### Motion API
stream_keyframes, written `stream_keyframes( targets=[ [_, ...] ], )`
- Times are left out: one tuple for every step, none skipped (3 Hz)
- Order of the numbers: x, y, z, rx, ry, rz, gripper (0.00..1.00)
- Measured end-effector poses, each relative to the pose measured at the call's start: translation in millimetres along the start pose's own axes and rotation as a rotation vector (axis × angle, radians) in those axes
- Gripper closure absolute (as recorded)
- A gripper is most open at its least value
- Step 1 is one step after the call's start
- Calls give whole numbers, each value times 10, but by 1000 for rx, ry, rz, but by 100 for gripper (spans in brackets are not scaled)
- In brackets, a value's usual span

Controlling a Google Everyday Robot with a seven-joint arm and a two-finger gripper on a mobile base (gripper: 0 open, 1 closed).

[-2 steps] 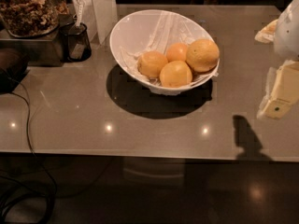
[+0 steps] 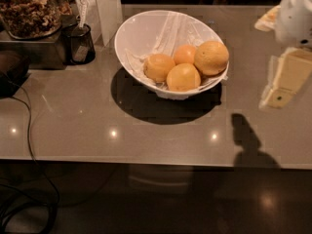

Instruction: Pick orange from white bowl

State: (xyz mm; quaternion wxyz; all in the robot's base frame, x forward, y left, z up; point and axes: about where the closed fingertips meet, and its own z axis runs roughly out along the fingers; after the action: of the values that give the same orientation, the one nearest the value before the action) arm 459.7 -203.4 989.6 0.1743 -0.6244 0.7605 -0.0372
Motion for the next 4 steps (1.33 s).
stream_keyframes(
  targets=[
    [-403, -387, 88, -10, -61, -106, 0],
    [-884, -746, 311, -44, -143, -193, 0],
    [-975, -848, 304, -23, -164, -198, 0],
    [-846, -820, 506, -55, -149, -148, 0]
  ],
)
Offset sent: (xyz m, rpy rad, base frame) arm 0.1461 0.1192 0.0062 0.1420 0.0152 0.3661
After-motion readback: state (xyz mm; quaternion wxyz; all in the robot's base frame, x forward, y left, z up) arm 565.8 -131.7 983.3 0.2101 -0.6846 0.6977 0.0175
